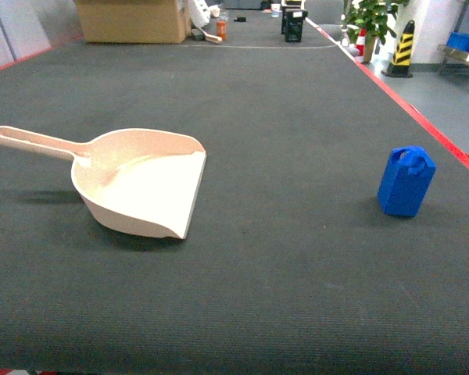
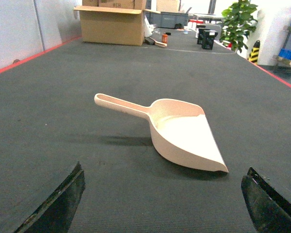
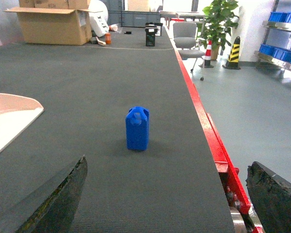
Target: Place part in tray to right shelf
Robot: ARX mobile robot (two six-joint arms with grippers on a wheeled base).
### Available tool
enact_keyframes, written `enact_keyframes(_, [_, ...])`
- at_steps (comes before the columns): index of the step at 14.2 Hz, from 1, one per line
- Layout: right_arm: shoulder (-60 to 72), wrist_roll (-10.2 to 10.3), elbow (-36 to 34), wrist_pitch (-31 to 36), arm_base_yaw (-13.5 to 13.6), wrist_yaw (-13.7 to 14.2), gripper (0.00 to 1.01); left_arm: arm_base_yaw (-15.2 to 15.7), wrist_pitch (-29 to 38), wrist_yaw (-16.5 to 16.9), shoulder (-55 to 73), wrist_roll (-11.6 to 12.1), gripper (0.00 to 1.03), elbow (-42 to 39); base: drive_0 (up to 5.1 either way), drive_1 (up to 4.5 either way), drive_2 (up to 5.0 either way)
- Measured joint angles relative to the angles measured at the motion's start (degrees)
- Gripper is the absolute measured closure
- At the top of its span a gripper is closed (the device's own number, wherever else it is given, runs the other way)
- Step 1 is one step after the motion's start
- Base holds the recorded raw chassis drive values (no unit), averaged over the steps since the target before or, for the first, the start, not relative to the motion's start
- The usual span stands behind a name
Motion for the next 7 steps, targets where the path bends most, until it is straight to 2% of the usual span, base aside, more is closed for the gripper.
enact_keyframes(7, [0.00, 0.00, 0.00, 0.00, 0.00, 0.00, 0.03, 0.00, 0.00, 0.00, 0.00, 0.00, 0.05, 0.00, 0.0, 0.00, 0.0])
